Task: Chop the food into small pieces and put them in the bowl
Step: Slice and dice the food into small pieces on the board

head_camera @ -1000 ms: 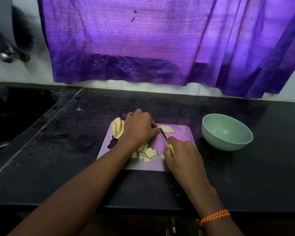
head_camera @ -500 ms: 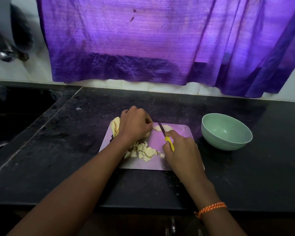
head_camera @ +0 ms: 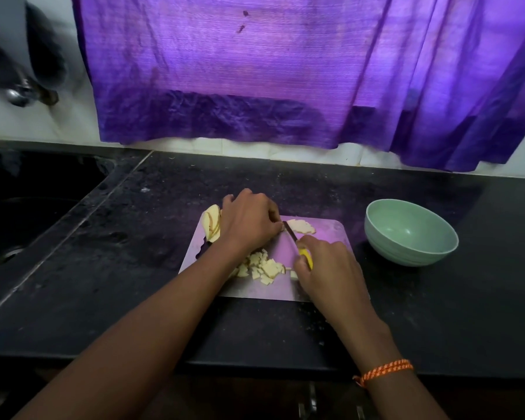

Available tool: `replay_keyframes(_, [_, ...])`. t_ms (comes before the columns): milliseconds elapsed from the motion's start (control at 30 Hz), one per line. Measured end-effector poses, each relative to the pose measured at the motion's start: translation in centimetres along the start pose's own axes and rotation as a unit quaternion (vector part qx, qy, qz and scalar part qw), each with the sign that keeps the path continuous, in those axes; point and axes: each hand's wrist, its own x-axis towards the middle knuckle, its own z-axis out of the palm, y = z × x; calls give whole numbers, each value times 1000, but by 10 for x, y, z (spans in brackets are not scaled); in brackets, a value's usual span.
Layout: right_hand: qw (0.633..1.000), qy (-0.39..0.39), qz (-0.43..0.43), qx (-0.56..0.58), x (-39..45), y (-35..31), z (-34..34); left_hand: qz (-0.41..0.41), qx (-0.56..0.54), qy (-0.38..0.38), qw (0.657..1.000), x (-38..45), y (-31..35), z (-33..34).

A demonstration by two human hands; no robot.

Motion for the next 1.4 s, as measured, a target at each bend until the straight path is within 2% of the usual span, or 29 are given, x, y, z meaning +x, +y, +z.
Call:
replay_keyframes(167, [999, 12, 0, 35, -30, 11, -13, 6, -2, 0, 1000, 0, 2, -2])
replay_keyframes(267, [995, 72, 8, 74, -28, 24, -13, 17, -12, 19, 1000, 0, 2, -3])
replay_keyframes(333, [992, 112, 28, 44, -17, 36, -12, 30, -24, 25, 999, -1, 2, -3])
replay_keyframes(500, [988, 143, 55, -4, 6, 60, -7, 91, -11, 22, 996, -9, 11, -2])
replay_keyframes(767, [991, 110, 53, -63, 9, 60, 2, 117, -17, -8, 993, -9, 15, -1])
replay_keyframes(933, [987, 81, 43, -134, 12, 56, 3, 143, -68, -41, 987, -8, 17, -10])
replay_keyframes(1033, [987, 71, 33, -140, 13, 57, 6, 127, -76, -16, 989, -7, 12, -8])
replay_keyframes(1100, [988, 68, 23, -134, 13, 60, 9, 118, -39, -7, 992, -6, 9, -3])
replay_keyframes(1233, [990, 72, 13, -120, 14, 63, 13, 127, 35, -97, 987, -7, 9, 1])
replay_keyframes(1400, [991, 77, 8, -114, 12, 60, 11, 138, -3, -102, 985, -7, 12, -1])
